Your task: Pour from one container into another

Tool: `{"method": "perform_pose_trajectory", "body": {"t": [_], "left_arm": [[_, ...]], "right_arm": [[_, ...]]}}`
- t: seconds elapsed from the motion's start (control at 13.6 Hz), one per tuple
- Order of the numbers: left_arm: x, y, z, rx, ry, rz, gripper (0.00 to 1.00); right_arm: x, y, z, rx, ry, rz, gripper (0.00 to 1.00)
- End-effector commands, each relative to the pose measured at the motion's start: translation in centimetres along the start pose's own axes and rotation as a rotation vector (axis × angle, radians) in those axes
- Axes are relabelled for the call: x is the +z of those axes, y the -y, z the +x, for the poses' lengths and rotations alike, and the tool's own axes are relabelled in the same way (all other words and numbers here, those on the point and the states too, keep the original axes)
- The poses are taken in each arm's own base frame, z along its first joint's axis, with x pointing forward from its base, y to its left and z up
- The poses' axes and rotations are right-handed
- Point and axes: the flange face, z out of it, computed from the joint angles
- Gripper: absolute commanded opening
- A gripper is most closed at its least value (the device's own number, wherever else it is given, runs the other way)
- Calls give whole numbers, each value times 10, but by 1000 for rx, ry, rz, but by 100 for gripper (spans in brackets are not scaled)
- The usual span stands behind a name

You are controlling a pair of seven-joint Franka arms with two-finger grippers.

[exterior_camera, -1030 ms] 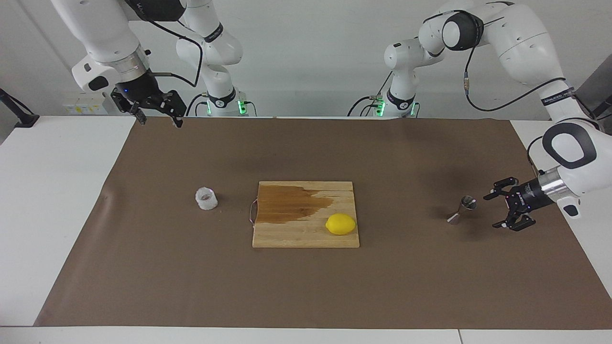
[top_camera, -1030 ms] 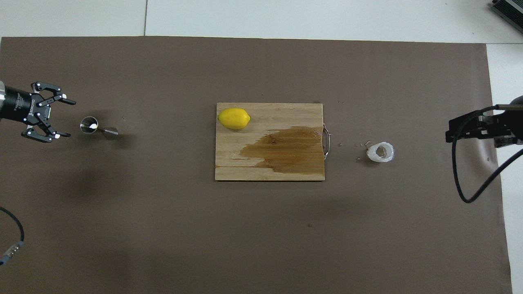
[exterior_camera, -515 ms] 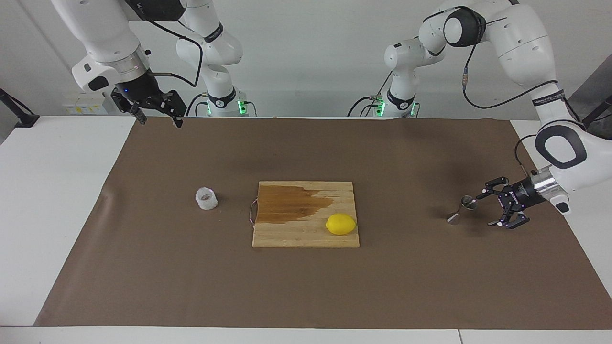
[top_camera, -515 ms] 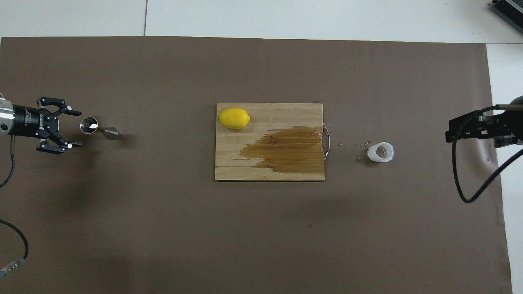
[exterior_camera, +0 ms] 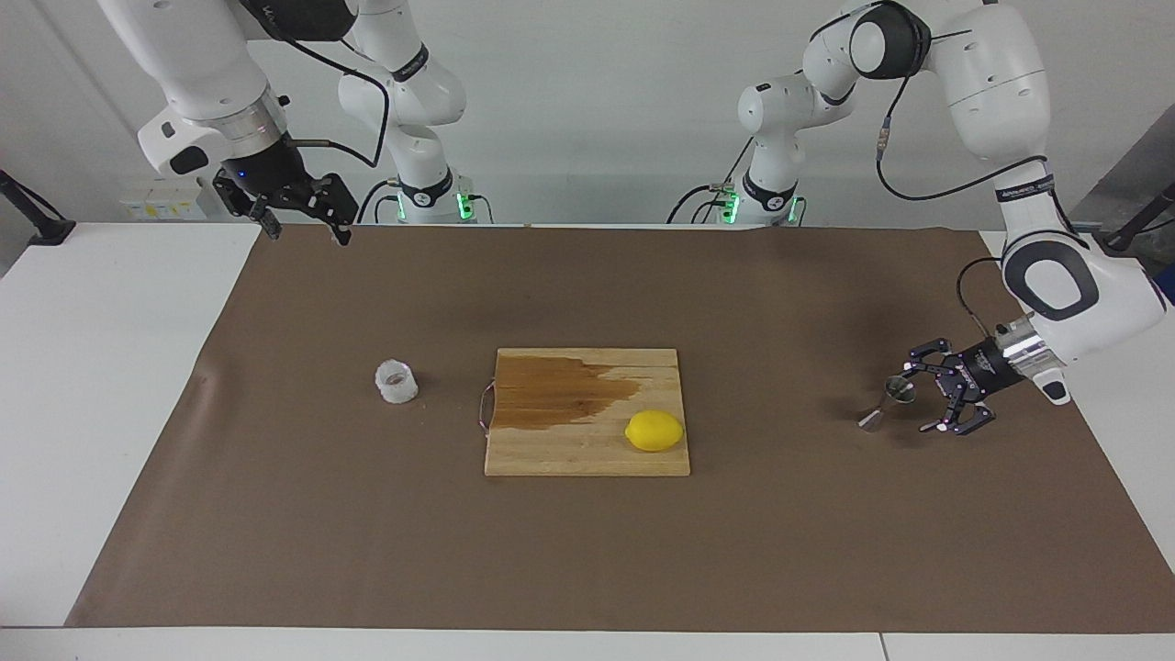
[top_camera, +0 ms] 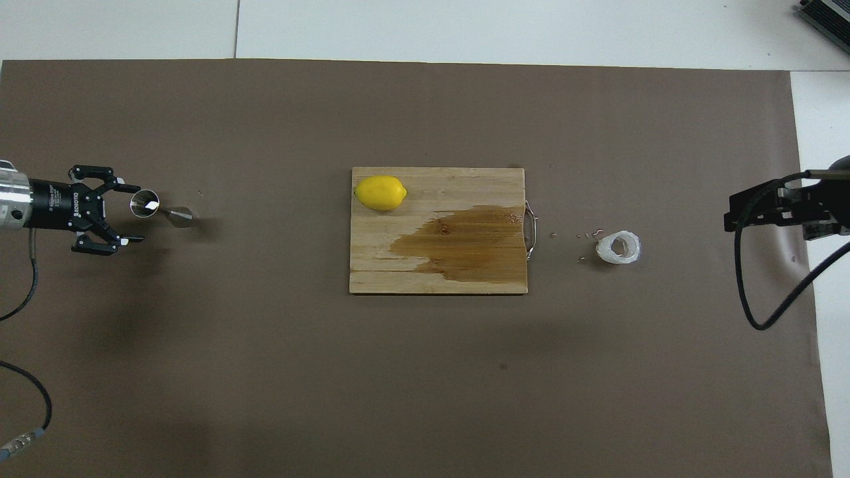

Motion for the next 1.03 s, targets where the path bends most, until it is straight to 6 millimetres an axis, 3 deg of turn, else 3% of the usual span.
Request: {"method": "perform_pose_trajectory", "body": {"t": [0.0, 0.37, 0.96], "left_arm": [[3, 12, -9, -50, 28, -36, 100], [15, 18, -12, -75, 37, -69, 100], [12, 20, -11, -92, 65, -76, 100]], "right_arm": [[1, -3, -2, -18, 12, 16, 100], [1, -3, -2, -19, 12, 16, 100], [1, -3, -2, -19, 12, 16, 100]]}}
